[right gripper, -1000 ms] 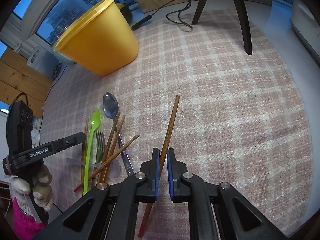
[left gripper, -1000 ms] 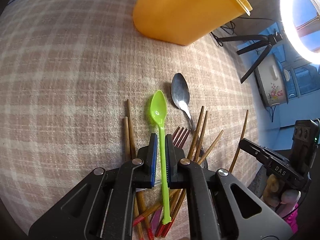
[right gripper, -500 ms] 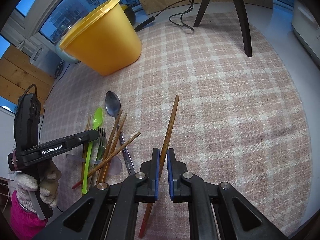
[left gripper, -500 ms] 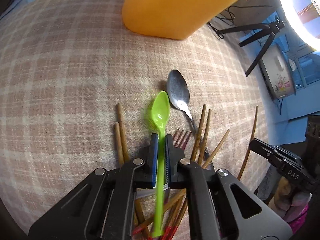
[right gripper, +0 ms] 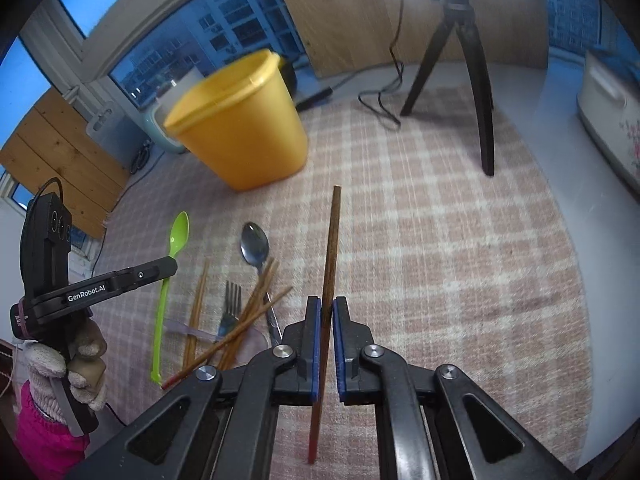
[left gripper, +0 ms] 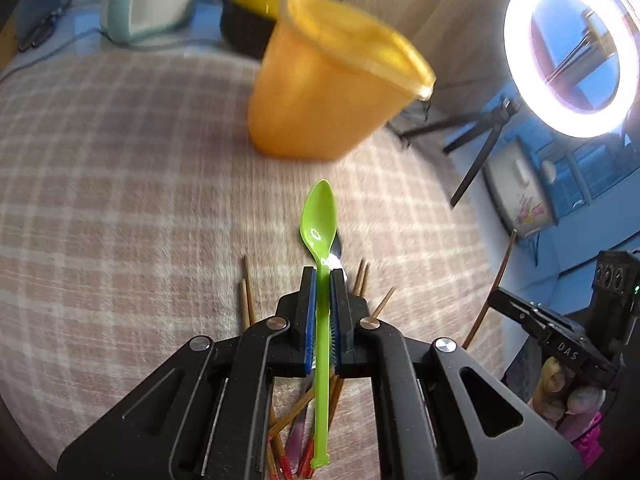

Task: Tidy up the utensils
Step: 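Lift the green spoon with the left gripper while the right gripper carries the chopstick to the yellow bucket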

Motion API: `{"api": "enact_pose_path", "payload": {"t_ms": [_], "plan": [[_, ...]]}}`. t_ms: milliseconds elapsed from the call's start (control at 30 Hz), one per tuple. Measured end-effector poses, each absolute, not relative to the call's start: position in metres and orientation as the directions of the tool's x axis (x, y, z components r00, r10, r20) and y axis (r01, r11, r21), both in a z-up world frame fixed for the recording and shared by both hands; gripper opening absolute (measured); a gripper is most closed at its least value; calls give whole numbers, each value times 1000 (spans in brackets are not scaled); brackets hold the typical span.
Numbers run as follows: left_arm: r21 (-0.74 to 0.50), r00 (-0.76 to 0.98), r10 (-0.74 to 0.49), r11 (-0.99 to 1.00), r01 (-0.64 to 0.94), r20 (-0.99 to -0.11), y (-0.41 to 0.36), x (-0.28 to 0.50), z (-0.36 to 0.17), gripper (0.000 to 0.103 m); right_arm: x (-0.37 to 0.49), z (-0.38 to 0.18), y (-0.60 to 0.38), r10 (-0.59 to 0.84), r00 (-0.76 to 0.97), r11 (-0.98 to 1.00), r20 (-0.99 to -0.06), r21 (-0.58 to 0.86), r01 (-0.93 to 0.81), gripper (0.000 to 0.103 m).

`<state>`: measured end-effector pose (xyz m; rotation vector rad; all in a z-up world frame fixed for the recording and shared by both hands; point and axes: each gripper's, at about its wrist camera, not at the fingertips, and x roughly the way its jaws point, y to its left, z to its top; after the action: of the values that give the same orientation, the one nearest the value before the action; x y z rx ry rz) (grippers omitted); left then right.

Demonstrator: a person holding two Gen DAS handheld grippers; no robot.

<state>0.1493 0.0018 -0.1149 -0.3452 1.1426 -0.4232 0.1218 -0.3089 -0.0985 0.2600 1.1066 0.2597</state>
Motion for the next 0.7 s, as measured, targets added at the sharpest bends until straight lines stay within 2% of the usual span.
{"api": "enact_pose_path", "payload": {"t_ms": [300,700], "plan": [[-442,536,-458,881,167,-709,12,159,-61,4,127,-52,-296,331,548,942,-768,298,-151,3],[-435,652,-428,885,164,-626,19,198,-31,4,157,-7,-285,341,657,939,-673,271,-210,3]]}}
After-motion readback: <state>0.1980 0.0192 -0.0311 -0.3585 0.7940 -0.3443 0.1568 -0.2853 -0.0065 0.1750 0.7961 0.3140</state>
